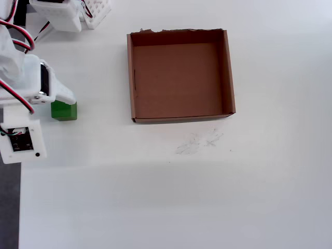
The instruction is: Grasp a green cube and put it in a box.
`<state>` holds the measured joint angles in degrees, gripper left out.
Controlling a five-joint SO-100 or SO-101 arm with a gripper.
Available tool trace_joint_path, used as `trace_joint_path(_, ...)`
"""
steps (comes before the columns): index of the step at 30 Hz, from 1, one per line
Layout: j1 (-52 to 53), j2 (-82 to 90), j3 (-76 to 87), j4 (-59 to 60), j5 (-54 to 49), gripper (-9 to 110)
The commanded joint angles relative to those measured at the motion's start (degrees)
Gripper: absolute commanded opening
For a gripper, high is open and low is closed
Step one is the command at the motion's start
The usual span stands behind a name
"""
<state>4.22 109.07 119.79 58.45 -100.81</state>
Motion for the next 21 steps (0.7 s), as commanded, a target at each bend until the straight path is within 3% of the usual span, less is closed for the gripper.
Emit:
trace_joint_path(1,-0.35,-0.79,-2.46,-1.41,-1.93,31)
trace_joint_path(21,-1.93,-3.43,9.93,-17.40,-1.14,28)
